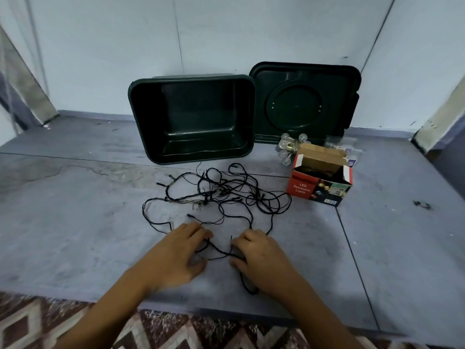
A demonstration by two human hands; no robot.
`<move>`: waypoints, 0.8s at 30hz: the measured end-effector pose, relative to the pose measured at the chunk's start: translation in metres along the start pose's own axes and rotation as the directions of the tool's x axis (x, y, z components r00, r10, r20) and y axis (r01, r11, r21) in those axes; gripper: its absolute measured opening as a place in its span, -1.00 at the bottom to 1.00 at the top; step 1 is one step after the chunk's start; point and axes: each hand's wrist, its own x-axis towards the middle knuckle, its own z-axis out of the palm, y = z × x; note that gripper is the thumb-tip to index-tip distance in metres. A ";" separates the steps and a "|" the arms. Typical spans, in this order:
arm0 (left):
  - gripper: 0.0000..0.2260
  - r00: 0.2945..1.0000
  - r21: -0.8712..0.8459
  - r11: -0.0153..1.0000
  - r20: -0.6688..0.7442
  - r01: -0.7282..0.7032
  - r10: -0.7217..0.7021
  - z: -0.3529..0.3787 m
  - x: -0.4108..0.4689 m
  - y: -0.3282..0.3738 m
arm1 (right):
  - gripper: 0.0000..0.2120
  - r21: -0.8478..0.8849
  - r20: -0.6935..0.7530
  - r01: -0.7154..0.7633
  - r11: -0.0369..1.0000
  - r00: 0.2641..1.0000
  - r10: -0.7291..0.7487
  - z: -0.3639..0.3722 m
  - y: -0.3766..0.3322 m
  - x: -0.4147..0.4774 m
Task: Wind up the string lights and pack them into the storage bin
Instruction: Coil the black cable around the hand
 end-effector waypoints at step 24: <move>-0.63 0.993 -0.049 0.994 0.081 0.094 -0.090 -0.036 -0.026 -0.047 | -0.78 -0.248 -0.088 -0.393 0.885 0.919 0.383 -0.048 0.071 -0.019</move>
